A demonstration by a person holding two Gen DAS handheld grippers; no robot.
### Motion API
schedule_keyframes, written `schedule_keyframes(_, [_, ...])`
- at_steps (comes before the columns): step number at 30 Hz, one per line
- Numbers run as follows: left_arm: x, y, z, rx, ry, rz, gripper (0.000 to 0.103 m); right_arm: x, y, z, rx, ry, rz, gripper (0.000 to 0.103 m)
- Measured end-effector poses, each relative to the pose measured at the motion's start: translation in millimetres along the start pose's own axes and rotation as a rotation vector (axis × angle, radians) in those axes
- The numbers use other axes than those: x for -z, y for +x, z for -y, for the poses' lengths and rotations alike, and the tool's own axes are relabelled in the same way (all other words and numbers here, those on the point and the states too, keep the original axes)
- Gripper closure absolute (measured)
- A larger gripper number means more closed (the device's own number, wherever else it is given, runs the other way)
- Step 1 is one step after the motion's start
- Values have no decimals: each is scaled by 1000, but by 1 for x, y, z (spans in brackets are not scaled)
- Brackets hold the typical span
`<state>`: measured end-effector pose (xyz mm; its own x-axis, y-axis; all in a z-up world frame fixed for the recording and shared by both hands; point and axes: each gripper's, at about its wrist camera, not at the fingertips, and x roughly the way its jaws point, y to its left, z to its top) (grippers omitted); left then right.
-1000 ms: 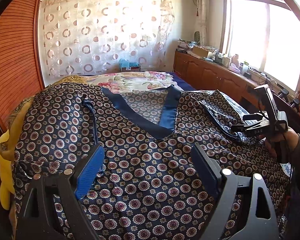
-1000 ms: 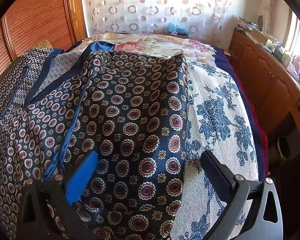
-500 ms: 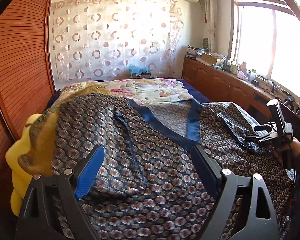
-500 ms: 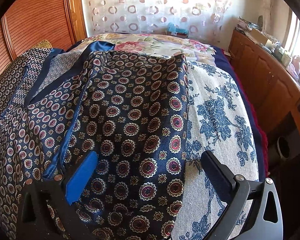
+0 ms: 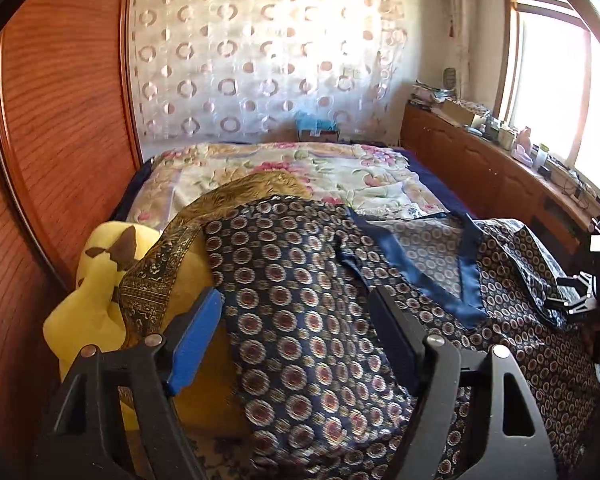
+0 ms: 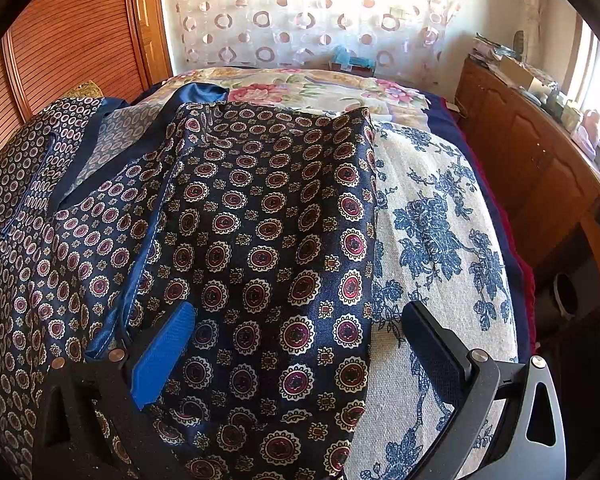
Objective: Fold small clothes
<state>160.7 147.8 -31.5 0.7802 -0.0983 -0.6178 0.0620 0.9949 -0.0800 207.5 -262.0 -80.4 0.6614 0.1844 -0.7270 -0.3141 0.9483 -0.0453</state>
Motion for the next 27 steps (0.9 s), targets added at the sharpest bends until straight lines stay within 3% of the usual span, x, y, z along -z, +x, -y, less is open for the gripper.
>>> schedule_keyframes(2, [-2,10,-9,5,-19,-25,30,0,0,0,0,0,0,0])
schedule_keyframes(4, [-3,19,-16,7,-38,-50,40,0,0,0,0,0,0,0])
schedule_keyframes(9, [-6,35,-34,44,-102,-106,50,0,0,0,0,-1,0,0])
schedule_keyframes(17, [-10,57,-44,10,-119,-190,51,0,0,0,-1,-1,0,0])
schedule_keyframes(23, [-7,61,-46,48,-121,-216,51,0,0,0,-1,-1,1,0])
schedule_keyframes(25, [-7,60,-49,82,-136,-208,66,0,0,0,-1,-1,1,0])
schedule_keyframes(27, [-8,58,-52,99,-154,-204,66,0,0,0,-1,-1,1,0])
